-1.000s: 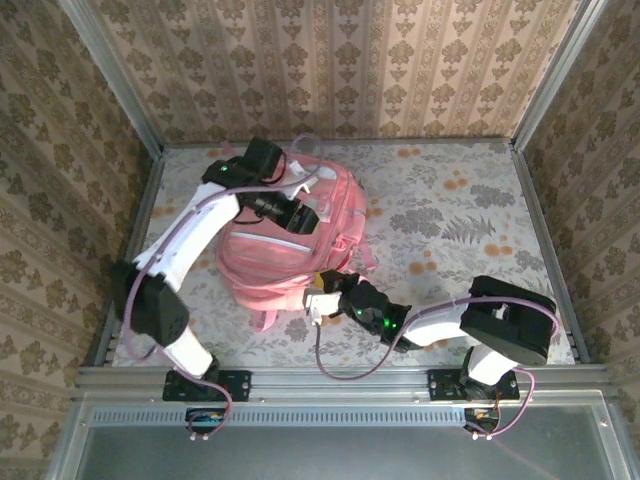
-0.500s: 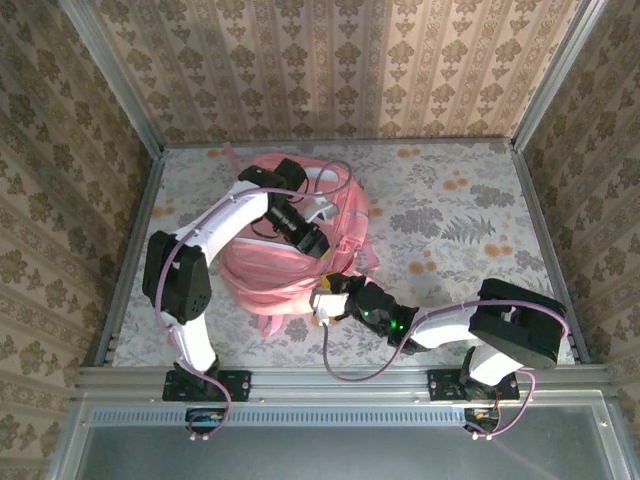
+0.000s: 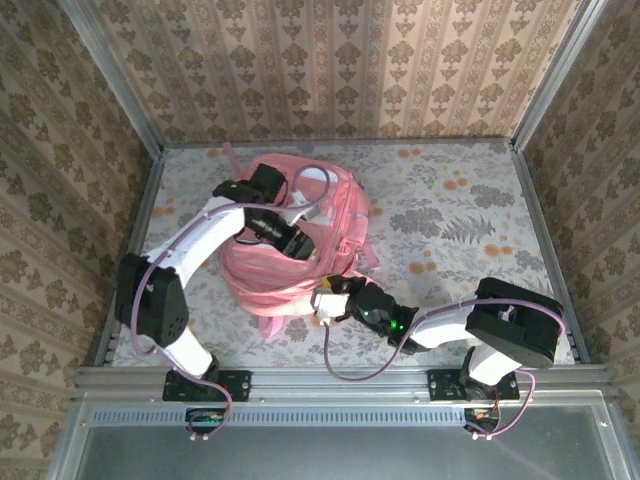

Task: Pack books, pencil case, and school supplies into a backpack

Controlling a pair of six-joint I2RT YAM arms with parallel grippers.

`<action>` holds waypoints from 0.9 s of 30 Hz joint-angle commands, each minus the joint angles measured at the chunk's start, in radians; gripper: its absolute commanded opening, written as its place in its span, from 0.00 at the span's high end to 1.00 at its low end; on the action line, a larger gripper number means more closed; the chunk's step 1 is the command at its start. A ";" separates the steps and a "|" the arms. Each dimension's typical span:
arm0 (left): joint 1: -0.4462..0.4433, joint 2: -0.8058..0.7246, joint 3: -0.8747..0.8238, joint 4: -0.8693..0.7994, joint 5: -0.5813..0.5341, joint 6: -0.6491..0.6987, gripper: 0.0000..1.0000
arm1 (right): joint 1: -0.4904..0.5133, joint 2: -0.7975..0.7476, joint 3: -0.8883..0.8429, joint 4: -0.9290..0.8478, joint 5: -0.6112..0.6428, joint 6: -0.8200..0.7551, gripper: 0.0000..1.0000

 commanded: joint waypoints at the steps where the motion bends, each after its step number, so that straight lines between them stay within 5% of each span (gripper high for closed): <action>1: 0.034 -0.038 -0.022 0.100 0.001 -0.039 0.47 | -0.006 -0.016 -0.009 0.029 -0.012 0.035 1.00; 14: -0.039 0.098 -0.002 -0.023 0.098 -0.014 0.56 | -0.009 -0.028 0.000 0.005 0.000 0.028 1.00; 27: -0.051 0.070 -0.022 -0.043 0.081 -0.019 0.95 | -0.027 -0.026 0.007 0.003 0.001 0.045 1.00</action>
